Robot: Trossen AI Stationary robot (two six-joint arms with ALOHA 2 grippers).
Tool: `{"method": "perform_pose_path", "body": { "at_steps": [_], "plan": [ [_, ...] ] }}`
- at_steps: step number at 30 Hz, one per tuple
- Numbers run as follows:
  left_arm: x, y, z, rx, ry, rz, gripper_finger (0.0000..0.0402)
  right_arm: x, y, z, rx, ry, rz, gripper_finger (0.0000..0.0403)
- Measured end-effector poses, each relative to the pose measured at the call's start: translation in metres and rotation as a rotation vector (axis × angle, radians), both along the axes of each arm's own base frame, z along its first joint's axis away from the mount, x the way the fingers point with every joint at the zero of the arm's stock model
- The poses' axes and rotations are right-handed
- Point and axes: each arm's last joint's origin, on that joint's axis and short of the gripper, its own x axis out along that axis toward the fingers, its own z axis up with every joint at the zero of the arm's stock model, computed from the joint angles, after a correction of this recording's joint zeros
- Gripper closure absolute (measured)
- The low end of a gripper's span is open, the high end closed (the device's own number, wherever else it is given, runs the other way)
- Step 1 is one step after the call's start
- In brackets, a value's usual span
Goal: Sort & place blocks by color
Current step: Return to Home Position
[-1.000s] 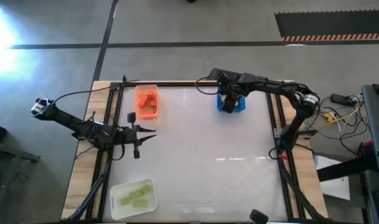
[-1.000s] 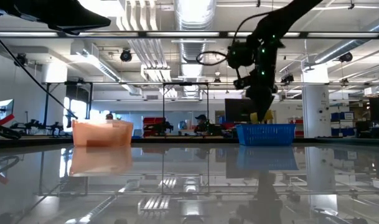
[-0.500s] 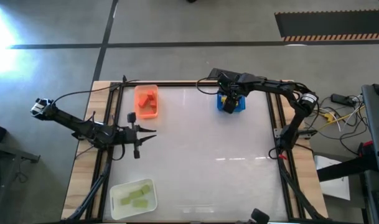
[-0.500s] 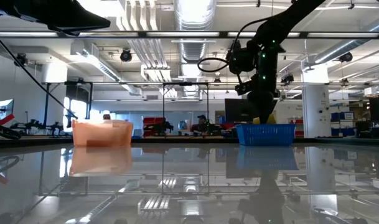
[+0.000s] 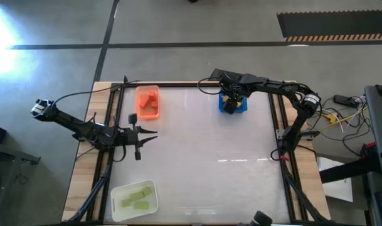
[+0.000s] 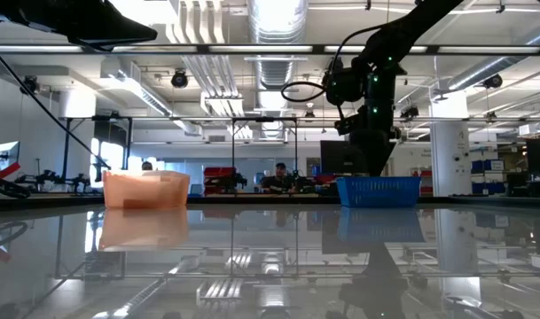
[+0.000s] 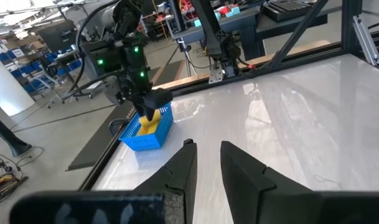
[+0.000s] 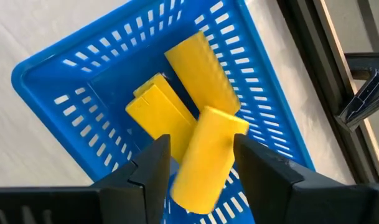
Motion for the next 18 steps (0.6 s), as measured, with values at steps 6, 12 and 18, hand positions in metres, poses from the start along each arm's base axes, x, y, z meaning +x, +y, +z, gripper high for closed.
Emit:
{"method": "perform_pose_path", "body": {
  "at_steps": [6, 12, 18],
  "plan": [
    [0.0, 0.0, 0.0, 0.001, 0.002, 0.0, 0.0348, -0.001, 0.002, 0.005, -0.007, -0.024, -0.033, 0.0218],
    [-0.004, 0.001, -0.005, 0.026, 0.068, -0.003, 0.0348, 0.004, 0.026, 0.034, -0.075, -0.158, -0.019, 0.0216],
    [-0.017, 0.006, -0.009, -0.023, 0.117, 0.008, 0.0348, 0.005, 0.075, 0.066, -0.23, -0.494, 0.121, 0.0216]
  ]
}}
